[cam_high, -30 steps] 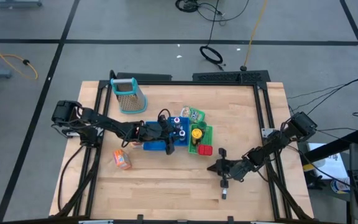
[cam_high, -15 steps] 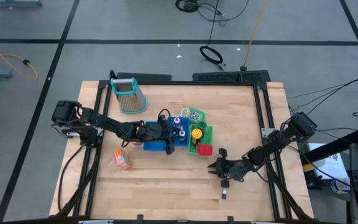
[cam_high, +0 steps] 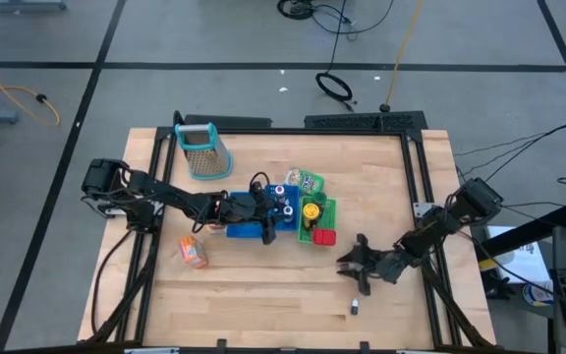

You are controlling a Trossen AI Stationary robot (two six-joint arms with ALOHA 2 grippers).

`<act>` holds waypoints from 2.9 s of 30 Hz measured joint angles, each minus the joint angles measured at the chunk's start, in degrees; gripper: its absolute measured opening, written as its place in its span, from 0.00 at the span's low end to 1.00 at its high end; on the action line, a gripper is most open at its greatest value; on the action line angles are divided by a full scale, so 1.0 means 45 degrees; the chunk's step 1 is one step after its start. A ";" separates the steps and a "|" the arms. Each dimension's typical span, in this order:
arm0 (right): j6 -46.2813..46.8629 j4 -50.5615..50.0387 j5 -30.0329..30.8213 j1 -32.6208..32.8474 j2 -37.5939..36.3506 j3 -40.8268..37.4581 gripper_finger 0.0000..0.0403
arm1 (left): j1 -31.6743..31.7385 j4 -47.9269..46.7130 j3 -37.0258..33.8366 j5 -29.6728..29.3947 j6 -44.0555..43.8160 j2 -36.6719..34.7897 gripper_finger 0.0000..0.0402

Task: Pick & Place Kitchen Items
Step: Put the small pink food coloring bottle into the right blue bin

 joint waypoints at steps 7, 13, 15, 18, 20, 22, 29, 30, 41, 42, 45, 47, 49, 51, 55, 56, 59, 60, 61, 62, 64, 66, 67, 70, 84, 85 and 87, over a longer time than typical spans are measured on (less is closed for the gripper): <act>0.0279 -0.0041 0.0465 0.0239 0.0216 -0.0067 0.38 | 0.0000 0.0001 0.0000 0.0000 -0.0004 0.0000 0.40; 0.0302 0.0422 0.1077 0.0275 0.1310 0.0338 0.36 | 0.0000 0.0005 0.0000 0.0000 -0.0009 0.0000 0.40; 0.0228 0.0793 0.1208 0.0319 0.1583 0.0354 0.36 | 0.0000 0.0005 0.0000 0.0000 -0.0013 0.0000 0.40; 0.0235 0.0956 0.1312 0.0337 0.1789 0.0354 0.36 | 0.0000 0.0005 0.0000 0.0000 -0.0016 0.0000 0.40; 0.0598 0.0964 0.1383 0.0341 0.1962 0.0359 0.36 | 0.0000 0.0005 0.0000 0.0000 -0.0023 0.0000 0.40; 0.0837 0.1270 0.1531 0.0369 0.2259 0.0359 0.36 | 0.0000 0.0005 0.0000 0.0000 -0.0023 0.0000 0.40; -0.0173 0.2545 0.2466 0.0739 0.3126 0.0359 0.35 | 0.0000 0.0005 0.0000 0.0000 -0.0018 0.0000 0.40; -0.0546 0.2665 0.2559 0.0744 0.3198 0.0359 0.35 | 0.0000 0.0005 0.0000 0.0000 -0.0012 0.0000 0.40; -0.1561 0.2769 0.3234 0.0681 0.3492 0.0368 0.31 | 0.0000 0.0005 0.0000 0.0000 0.0020 0.0000 0.40; -0.1520 0.2764 0.3241 0.0681 0.3492 0.0368 0.30 | 0.0000 0.0005 0.0000 0.0000 0.0020 0.0000 0.40; -0.1327 0.2749 0.3259 0.0670 0.3492 0.0364 0.24 | 0.0000 0.0005 0.0000 0.0000 0.0025 0.0000 0.40; -0.1285 0.2754 0.3288 0.0656 0.3492 0.0349 0.19 | 0.0000 0.0005 0.0000 0.0000 0.0028 0.0000 0.40; -0.1330 0.2858 0.3298 0.0656 0.3496 0.0331 0.14 | 0.0000 0.0005 0.0000 0.0000 0.0023 0.0000 0.40; -0.1527 0.3134 0.3239 0.0637 0.3522 0.0308 0.12 | 0.0000 0.0005 0.0000 0.0000 0.0006 0.0000 0.40; -0.1755 0.3414 0.3133 0.0627 0.3500 0.0291 0.12 | 0.0000 0.0005 0.0000 0.0000 0.0001 0.0000 0.40; -0.1730 0.3359 0.3071 0.0622 0.3411 0.0291 0.12 | 0.0000 0.0005 0.0000 0.0000 0.0001 0.0000 0.40; -0.1730 0.3153 0.2898 0.0609 0.2932 0.0291 0.11 | 0.0000 0.0005 0.0000 0.0000 0.0001 0.0000 0.40; -0.1815 0.3055 0.2774 0.0574 0.2715 0.0291 0.11 | 0.0000 0.0005 0.0000 0.0000 -0.0004 0.0000 0.40; -0.1960 0.2986 0.2585 0.0526 0.2461 0.0293 0.11 | 0.0000 0.0005 0.0000 0.0000 -0.0004 0.0000 0.40; -0.2091 0.2956 0.2531 0.0477 0.2191 0.0299 0.11 | 0.0000 0.0005 0.0000 0.0000 0.0000 0.0000 0.40; -0.2290 0.2883 0.2522 0.0350 0.1605 0.0305 0.11 | 0.0000 0.0005 0.0000 0.0000 0.0011 0.0000 0.40; -0.2500 0.2824 0.2292 0.0175 0.0975 0.0216 0.11 | -0.0003 0.0010 0.0000 0.0000 0.0011 0.0000 0.40; -0.2633 0.2622 0.2174 0.0082 0.0692 0.0256 0.11 | 0.0000 0.0012 0.0000 0.0000 0.0011 0.0000 0.40; -0.2868 0.2432 0.1804 -0.0146 -0.0302 0.0315 0.11 | -0.0002 0.0116 0.0000 0.0001 0.0016 0.0000 0.40; -0.4695 0.2060 0.1490 -0.0594 -0.4676 0.0715 0.11 | 0.0000 0.0687 0.0000 0.0024 0.0045 0.0000 0.40; -0.4910 0.2077 0.1498 -0.0675 -0.4960 0.0791 0.11 | -0.0003 0.0729 0.0000 0.0029 0.0045 0.0000 0.40; -0.5394 0.1854 0.1503 -0.0904 -0.5372 0.1094 0.11 | -0.0002 0.0785 0.0000 0.0058 0.0027 0.0000 0.40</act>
